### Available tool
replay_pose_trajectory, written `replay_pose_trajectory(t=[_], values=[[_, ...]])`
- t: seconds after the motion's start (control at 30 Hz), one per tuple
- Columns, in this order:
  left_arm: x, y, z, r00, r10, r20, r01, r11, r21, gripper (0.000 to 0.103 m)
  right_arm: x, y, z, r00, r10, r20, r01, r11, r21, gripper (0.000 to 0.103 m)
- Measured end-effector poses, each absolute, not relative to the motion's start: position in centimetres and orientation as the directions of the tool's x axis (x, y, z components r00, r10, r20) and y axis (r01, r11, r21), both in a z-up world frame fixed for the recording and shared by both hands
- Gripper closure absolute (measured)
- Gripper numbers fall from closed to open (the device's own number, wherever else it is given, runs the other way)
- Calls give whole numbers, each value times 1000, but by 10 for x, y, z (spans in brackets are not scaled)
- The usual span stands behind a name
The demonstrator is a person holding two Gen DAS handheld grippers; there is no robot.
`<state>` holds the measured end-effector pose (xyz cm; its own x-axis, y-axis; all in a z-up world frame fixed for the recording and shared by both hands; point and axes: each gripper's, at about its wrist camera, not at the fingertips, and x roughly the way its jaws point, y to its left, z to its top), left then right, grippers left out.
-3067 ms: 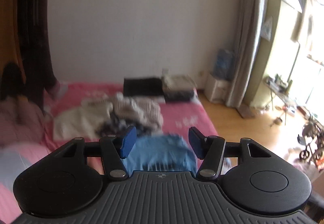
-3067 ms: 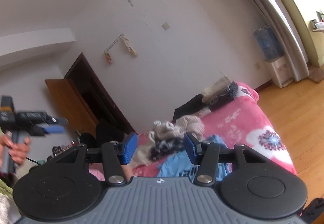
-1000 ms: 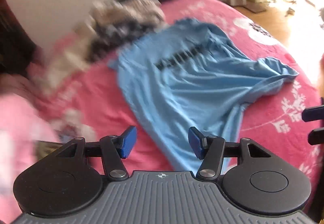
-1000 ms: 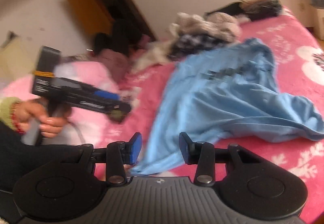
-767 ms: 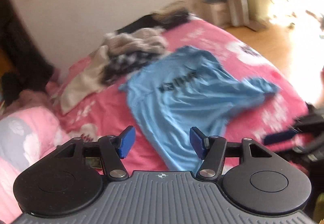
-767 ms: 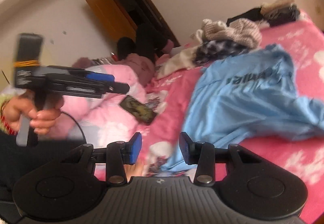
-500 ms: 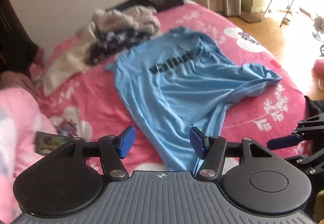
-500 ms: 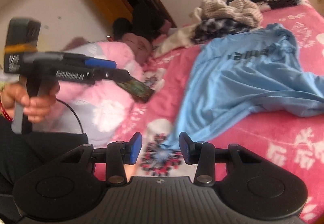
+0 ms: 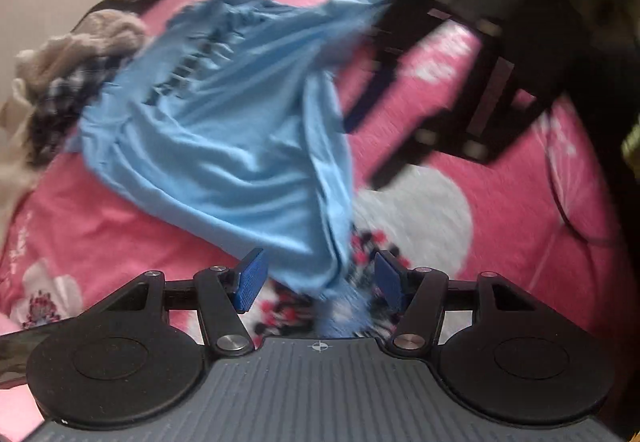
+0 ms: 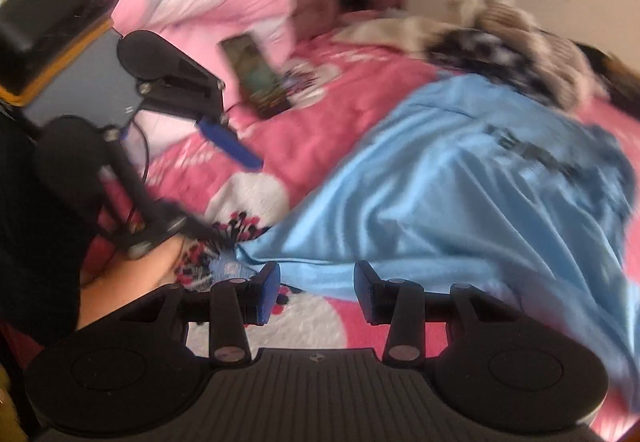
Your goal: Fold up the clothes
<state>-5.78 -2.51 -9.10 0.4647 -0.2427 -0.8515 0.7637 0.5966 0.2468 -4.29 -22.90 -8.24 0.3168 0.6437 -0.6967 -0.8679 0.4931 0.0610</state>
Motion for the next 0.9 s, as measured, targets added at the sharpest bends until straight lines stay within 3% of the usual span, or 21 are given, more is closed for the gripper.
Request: replay_pose_trajectory(t=[0.13, 0.2, 0.3, 0.4, 0.57, 0.63, 0.7, 0.73, 0.9], values=[[-60, -29, -112, 431, -252, -866, 795, 560, 233, 48, -39, -201, -95, 260, 638, -725, -937, 349, -29, 59], [-57, -28, -118, 413, -256, -874, 797, 567, 211, 58, -38, -190, -100, 228, 634, -739, -960, 271, -63, 60], [-48, -24, -122, 404, -255, -879, 786, 587, 191, 63, -39, -181, -104, 186, 628, -756, -980, 175, -97, 60], [-41, -23, -126, 411, -253, -876, 779, 597, 193, 65, -38, -173, -111, 143, 614, -776, -990, 106, -98, 60], [-41, -31, -140, 416, -234, -879, 811, 533, 242, 67, -44, -165, -125, 142, 576, -805, -986, 8, -168, 70], [-42, -33, -142, 420, -234, -877, 811, 531, 246, 73, -47, -163, -130, 157, 557, -815, -980, -15, -199, 77], [-44, -32, -140, 424, -234, -875, 804, 543, 245, 92, -47, -162, -131, 164, 538, -827, -980, -5, -198, 92], [-45, -32, -139, 433, -225, -873, 799, 544, 256, 95, -48, -162, -132, 167, 528, -833, -981, 3, -195, 97], [-54, -25, -132, 476, -199, -857, 785, 535, 312, 101, -54, -168, -119, 180, 538, -824, -982, 142, -122, 100]])
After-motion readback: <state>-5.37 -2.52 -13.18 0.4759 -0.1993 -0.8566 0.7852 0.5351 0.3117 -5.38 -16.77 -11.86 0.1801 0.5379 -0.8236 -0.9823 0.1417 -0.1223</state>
